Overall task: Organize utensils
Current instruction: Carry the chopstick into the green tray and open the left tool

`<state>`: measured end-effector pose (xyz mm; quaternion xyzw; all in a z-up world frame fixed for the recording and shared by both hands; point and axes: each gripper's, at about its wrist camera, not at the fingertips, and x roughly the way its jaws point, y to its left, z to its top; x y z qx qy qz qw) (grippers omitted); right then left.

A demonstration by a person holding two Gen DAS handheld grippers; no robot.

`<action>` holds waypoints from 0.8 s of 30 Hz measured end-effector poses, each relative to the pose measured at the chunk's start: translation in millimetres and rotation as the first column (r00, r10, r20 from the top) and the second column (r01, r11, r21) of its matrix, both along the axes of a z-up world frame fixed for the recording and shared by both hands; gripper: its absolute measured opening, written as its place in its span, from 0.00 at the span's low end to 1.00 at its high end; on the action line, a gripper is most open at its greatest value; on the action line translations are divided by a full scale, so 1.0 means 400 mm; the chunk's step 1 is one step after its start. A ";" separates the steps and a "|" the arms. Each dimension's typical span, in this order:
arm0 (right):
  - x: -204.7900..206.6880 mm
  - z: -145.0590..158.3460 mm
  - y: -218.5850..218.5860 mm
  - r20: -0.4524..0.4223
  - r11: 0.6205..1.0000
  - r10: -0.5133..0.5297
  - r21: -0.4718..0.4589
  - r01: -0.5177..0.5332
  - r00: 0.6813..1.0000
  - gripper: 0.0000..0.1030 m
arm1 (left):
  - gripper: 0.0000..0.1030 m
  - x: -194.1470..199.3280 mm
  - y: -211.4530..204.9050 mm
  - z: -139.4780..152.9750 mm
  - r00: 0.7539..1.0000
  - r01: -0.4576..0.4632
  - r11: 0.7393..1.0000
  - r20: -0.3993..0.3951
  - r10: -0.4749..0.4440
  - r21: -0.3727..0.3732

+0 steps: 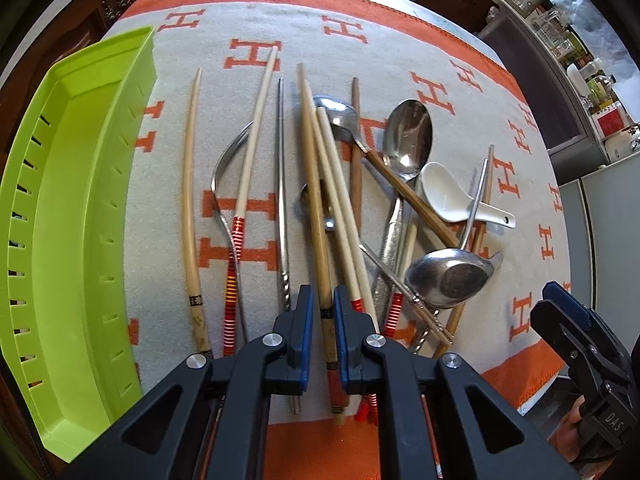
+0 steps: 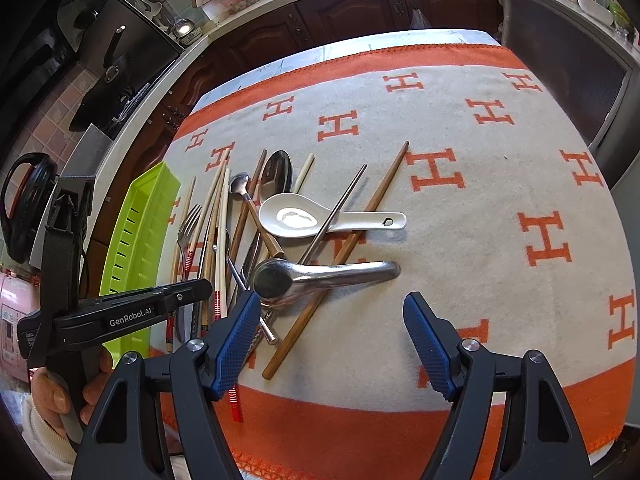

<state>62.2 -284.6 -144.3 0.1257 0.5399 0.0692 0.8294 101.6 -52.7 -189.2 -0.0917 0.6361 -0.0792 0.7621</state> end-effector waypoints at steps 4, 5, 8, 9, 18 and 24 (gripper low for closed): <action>-0.001 -0.002 0.006 -0.002 1.000 0.008 0.000 -0.008 1.000 0.74 | 0.08 -0.004 0.003 -0.017 1.000 0.001 1.000 -0.017 -0.001 0.000; -0.003 -0.003 0.009 -0.002 1.000 0.011 0.000 -0.011 1.000 0.74 | 0.08 -0.004 -0.001 -0.016 1.000 0.005 1.000 -0.009 -0.004 0.007; -0.004 -0.005 0.016 -0.004 1.000 0.017 -0.003 -0.017 1.000 0.74 | 0.08 -0.003 -0.009 -0.015 1.000 0.014 1.000 0.004 -0.015 0.024; -0.004 -0.007 0.017 -0.004 1.000 0.019 -0.005 -0.019 1.000 0.74 | 0.08 -0.003 -0.012 -0.015 1.000 0.020 0.999 0.009 -0.020 0.031; -0.012 -0.003 0.040 -0.008 0.999 0.041 -0.016 -0.041 0.999 0.74 | 0.04 -0.022 -0.026 0.031 0.991 0.049 0.993 0.116 -0.061 0.106; -0.014 0.006 0.077 -0.005 0.997 0.078 -0.029 -0.078 0.997 0.74 | 0.04 -0.043 0.014 0.082 0.985 0.022 0.994 0.169 -0.039 0.104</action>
